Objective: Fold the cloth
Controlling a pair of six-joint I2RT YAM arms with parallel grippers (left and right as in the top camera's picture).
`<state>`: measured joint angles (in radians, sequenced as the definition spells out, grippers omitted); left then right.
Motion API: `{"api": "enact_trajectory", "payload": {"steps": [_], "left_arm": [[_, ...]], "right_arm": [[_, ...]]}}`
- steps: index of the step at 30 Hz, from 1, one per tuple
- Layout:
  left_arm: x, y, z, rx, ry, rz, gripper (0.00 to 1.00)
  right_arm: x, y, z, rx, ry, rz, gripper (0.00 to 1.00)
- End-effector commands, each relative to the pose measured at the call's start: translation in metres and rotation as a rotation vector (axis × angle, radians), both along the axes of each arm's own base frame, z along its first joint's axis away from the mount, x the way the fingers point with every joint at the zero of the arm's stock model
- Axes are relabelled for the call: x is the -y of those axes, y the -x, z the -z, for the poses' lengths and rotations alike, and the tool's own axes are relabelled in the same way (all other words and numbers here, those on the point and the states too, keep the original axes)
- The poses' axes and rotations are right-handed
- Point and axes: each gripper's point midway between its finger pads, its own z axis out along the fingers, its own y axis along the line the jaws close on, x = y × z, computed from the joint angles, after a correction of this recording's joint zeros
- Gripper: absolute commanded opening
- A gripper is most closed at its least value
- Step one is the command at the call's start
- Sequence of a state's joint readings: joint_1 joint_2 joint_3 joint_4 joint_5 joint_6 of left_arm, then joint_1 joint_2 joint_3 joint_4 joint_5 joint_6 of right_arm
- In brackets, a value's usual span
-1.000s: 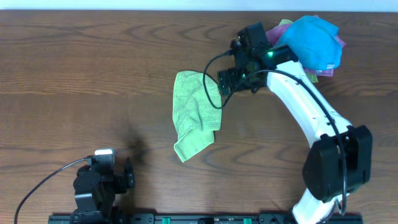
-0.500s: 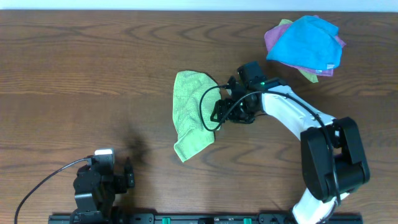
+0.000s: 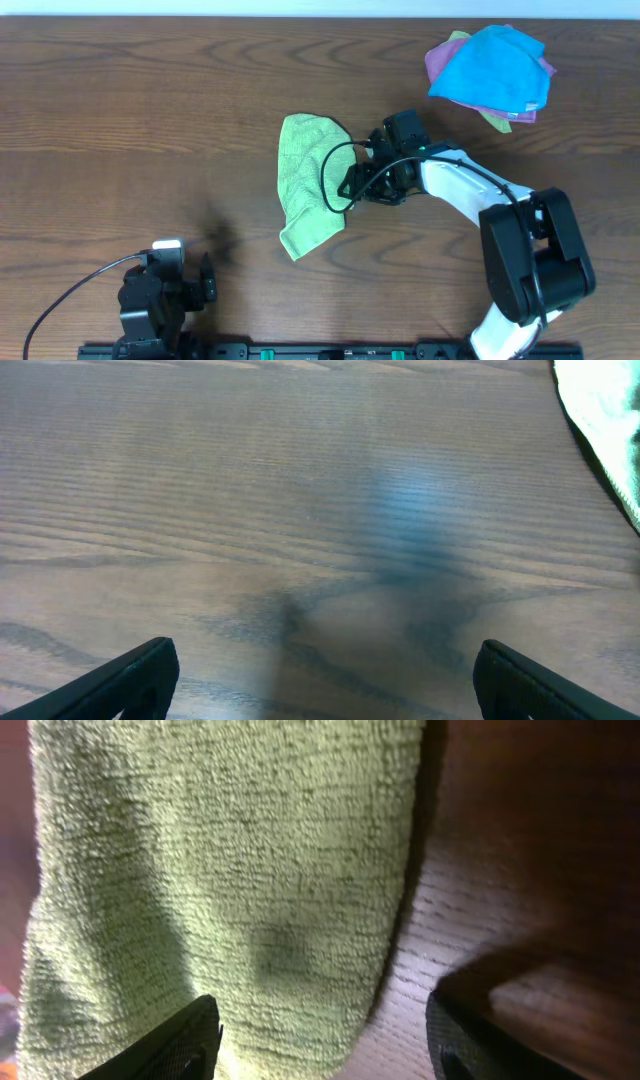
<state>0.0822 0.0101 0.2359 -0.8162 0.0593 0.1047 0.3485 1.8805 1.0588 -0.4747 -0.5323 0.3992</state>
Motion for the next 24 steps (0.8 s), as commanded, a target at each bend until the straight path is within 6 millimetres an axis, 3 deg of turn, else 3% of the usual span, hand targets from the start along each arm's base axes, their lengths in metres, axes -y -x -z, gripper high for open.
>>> {"api": "enact_trajectory", "payload": {"steps": [1,4,6,7,11,16,24], "left_arm": [[-0.001,0.009,0.023,-0.077,-0.006,-0.005,0.95],[-0.001,0.009,0.023,-0.077,-0.006,-0.005,0.96],[-0.001,0.009,0.023,-0.077,-0.006,-0.005,0.96],[-0.001,0.009,0.023,-0.077,-0.006,-0.005,0.96],[-0.001,0.009,0.023,-0.077,-0.006,-0.005,0.95],[-0.001,0.009,0.023,-0.077,-0.006,-0.005,0.95],[-0.001,0.009,0.023,-0.077,-0.006,-0.005,0.96]], "right_arm": [[-0.006,0.007,0.006,-0.022,0.002,0.001,0.66],[-0.013,0.010,0.012,-0.028,0.005,-0.015,0.63],[-0.016,0.012,0.015,-0.027,0.010,-0.026,0.55],[-0.016,0.012,0.016,-0.023,0.020,-0.026,0.49],[0.000,0.004,0.019,0.017,0.112,0.008,0.04],[0.024,-0.006,-0.011,0.089,0.147,0.038,0.01],[0.043,0.005,-0.089,0.276,0.176,-0.005,0.01]]}}
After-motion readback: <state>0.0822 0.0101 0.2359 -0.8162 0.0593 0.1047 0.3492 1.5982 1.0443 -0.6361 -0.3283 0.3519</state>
